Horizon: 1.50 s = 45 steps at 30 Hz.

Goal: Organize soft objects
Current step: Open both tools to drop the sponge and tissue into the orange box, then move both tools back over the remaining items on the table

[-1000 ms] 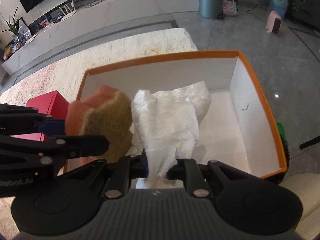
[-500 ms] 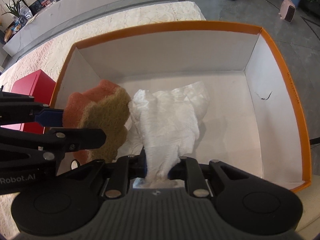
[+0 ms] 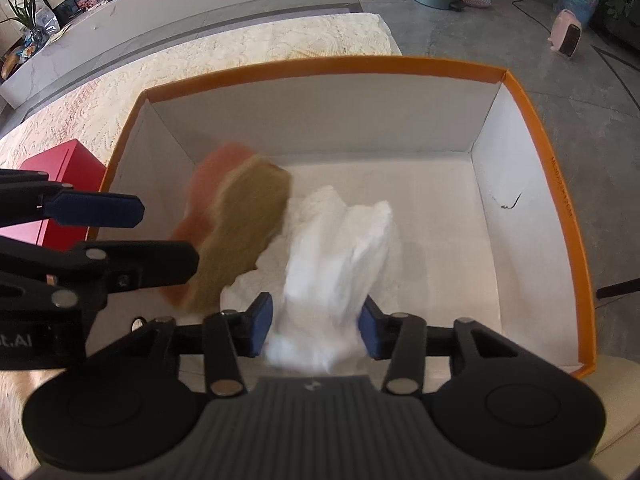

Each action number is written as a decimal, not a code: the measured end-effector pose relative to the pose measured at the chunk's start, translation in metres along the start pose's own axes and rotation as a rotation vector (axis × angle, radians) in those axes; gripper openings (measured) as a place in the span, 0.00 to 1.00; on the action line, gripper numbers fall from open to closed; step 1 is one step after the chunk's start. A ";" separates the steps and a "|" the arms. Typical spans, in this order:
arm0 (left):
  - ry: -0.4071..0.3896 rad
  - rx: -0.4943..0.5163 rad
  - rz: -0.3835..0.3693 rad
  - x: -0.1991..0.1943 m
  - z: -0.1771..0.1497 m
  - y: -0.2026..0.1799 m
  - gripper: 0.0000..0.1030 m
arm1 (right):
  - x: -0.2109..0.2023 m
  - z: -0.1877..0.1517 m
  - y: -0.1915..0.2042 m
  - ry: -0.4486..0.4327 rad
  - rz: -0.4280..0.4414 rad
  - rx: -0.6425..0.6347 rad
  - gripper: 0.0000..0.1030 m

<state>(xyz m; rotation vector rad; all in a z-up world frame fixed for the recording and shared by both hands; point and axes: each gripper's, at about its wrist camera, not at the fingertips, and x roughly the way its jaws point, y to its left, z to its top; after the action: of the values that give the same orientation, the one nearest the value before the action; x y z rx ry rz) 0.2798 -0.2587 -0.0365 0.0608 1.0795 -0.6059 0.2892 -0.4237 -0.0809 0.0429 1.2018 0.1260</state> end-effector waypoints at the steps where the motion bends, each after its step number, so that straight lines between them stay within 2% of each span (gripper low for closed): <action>1: -0.009 0.000 -0.001 -0.003 0.000 -0.001 0.67 | -0.003 0.001 0.000 -0.005 -0.003 -0.003 0.49; 11: -0.129 0.009 -0.024 -0.047 0.001 -0.012 0.67 | -0.049 -0.001 0.003 -0.073 -0.032 -0.013 0.60; 21: -0.228 0.025 -0.022 -0.089 -0.010 -0.016 0.67 | -0.095 -0.013 0.033 -0.154 -0.053 -0.050 0.66; 26: -0.293 0.039 0.009 -0.113 -0.023 -0.011 0.67 | -0.116 -0.026 0.058 -0.213 -0.041 -0.073 0.66; 34: -0.375 0.061 0.079 -0.150 -0.051 0.005 0.67 | -0.139 -0.048 0.110 -0.308 0.027 -0.103 0.66; 41: -0.427 0.024 0.151 -0.176 -0.087 0.037 0.67 | -0.133 -0.062 0.160 -0.348 0.086 -0.116 0.66; 45: -0.428 -0.019 0.193 -0.183 -0.108 0.063 0.67 | -0.124 -0.070 0.193 -0.357 0.121 -0.140 0.66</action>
<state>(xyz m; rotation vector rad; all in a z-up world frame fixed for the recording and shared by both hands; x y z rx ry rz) 0.1634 -0.0907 0.0492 0.0168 0.6548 -0.4090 0.1657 -0.2494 0.0282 0.0147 0.8312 0.2952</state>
